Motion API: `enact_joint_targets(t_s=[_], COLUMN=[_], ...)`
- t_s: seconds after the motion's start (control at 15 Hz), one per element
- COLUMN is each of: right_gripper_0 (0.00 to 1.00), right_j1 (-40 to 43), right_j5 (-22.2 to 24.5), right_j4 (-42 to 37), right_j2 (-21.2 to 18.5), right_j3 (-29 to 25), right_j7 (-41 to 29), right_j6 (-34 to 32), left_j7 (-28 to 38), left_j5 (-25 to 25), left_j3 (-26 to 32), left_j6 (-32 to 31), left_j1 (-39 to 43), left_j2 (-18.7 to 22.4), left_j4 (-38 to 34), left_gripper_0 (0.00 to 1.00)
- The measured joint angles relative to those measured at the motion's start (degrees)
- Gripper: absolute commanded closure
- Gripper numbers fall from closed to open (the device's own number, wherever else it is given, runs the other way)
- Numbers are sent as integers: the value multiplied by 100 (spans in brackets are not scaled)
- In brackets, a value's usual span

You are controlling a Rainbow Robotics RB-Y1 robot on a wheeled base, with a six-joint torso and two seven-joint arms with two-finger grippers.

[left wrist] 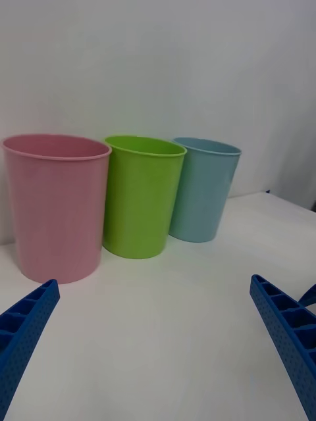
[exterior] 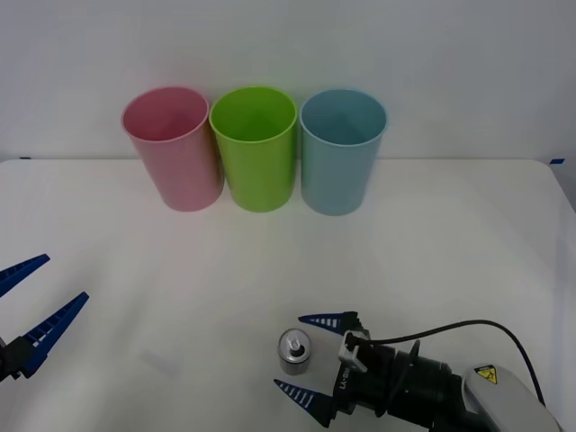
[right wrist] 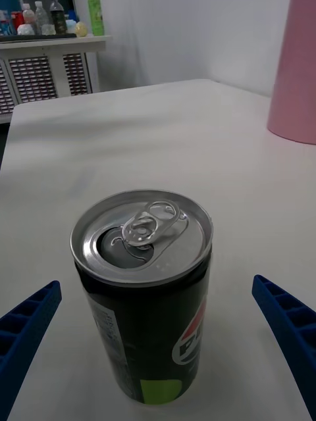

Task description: Grasp the object on the table and drop it into the matching bin: aluminum can to the light blue bin, PET bottle to the pink bin.

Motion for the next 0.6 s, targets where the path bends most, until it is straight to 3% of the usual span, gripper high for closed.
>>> enact_joint_targets(t_s=[0.6], right_gripper_0=[0], right_j1=[-237], right_j5=[2], right_j4=[247], right_j2=[140], right_j3=[143], right_j7=[79], right_j6=[166], left_j7=[0], left_j5=[0], left_j3=[0], left_j6=[0], left_j1=[0], left_j2=[0], left_j4=[0], left_gripper_0=[0])
